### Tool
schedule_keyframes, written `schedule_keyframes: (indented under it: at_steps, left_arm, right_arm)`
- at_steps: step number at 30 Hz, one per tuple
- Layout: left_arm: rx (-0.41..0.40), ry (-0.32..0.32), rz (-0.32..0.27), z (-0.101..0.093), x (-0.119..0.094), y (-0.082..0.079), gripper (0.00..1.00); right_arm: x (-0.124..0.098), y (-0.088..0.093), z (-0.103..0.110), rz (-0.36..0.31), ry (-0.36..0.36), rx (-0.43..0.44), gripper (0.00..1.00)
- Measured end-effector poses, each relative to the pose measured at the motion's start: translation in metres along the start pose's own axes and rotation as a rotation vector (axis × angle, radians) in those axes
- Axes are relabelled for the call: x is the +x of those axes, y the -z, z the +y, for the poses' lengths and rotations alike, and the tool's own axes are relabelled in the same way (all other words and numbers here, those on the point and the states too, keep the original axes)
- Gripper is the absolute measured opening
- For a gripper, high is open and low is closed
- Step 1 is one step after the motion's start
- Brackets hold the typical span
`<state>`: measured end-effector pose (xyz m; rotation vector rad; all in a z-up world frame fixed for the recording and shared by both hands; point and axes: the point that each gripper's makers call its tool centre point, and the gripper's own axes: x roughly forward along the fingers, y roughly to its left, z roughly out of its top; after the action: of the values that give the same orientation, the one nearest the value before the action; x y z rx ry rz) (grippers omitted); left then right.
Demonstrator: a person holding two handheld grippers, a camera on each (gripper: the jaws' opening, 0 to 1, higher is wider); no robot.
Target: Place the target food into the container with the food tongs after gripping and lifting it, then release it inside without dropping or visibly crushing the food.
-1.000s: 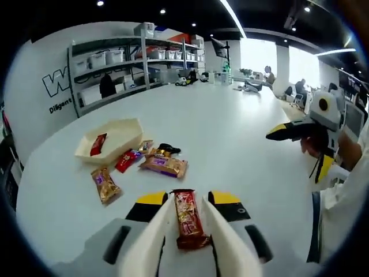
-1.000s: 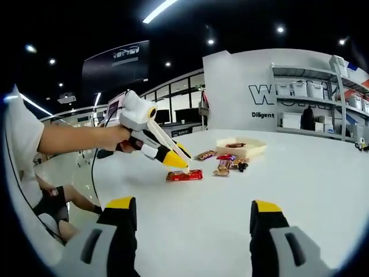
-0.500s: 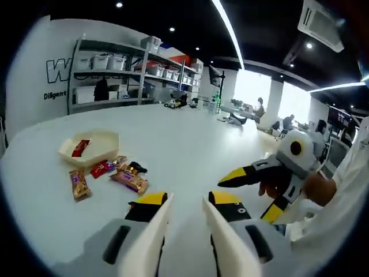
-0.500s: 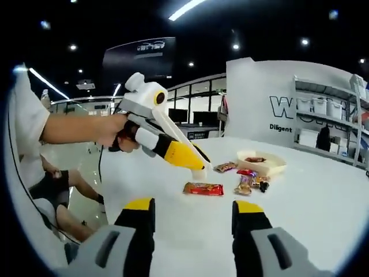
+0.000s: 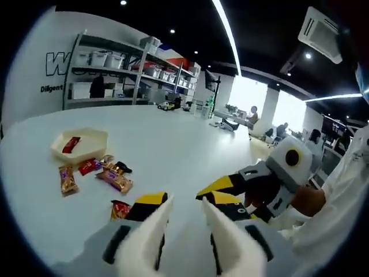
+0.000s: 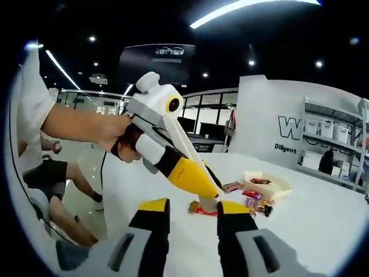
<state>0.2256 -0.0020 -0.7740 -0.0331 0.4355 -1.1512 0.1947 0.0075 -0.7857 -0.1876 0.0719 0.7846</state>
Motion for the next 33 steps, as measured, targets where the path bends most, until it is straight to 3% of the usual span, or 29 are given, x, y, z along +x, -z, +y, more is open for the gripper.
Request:
schedule_keyframes:
  at_steps: [2,3,4,9,13,15,22,28,33]
  left_arm:
    - [0.000,0.018,-0.009,-0.007,0.000,0.000,0.27]
    - [-0.004,0.016,-0.027,-0.008,0.001,-0.003,0.27]
    - [-0.006,0.019,-0.035,-0.008,0.002,-0.005,0.27]
    - [-0.019,0.025,-0.052,-0.009,0.003,-0.009,0.27]
    - [-0.038,0.030,-0.114,-0.011,0.003,-0.017,0.28]
    - [-0.047,0.028,-0.114,-0.012,0.003,-0.017,0.28]
    - [-0.041,0.010,-0.126,-0.015,0.005,-0.018,0.27]
    - [-0.063,0.012,-0.139,-0.019,0.004,-0.021,0.27]
    - [-0.066,0.020,-0.138,-0.023,0.004,-0.022,0.27]
  right_arm:
    - [-0.004,0.004,-0.011,0.019,0.039,0.075,0.05]
    - [-0.004,-0.001,-0.005,-0.012,-0.004,0.104,0.05]
    - [-0.006,0.000,-0.008,-0.011,0.003,0.141,0.05]
    - [-0.008,0.000,-0.008,-0.010,0.008,0.144,0.04]
    - [-0.010,-0.003,-0.008,-0.019,-0.005,0.286,0.04]
    - [-0.010,-0.002,-0.005,-0.001,-0.022,0.353,0.04]
    - [-0.010,-0.002,-0.005,-0.004,-0.002,0.359,0.03]
    - [-0.014,-0.007,-0.003,-0.050,-0.009,0.416,0.02]
    - [-0.016,-0.013,-0.003,-0.073,-0.001,0.380,0.02]
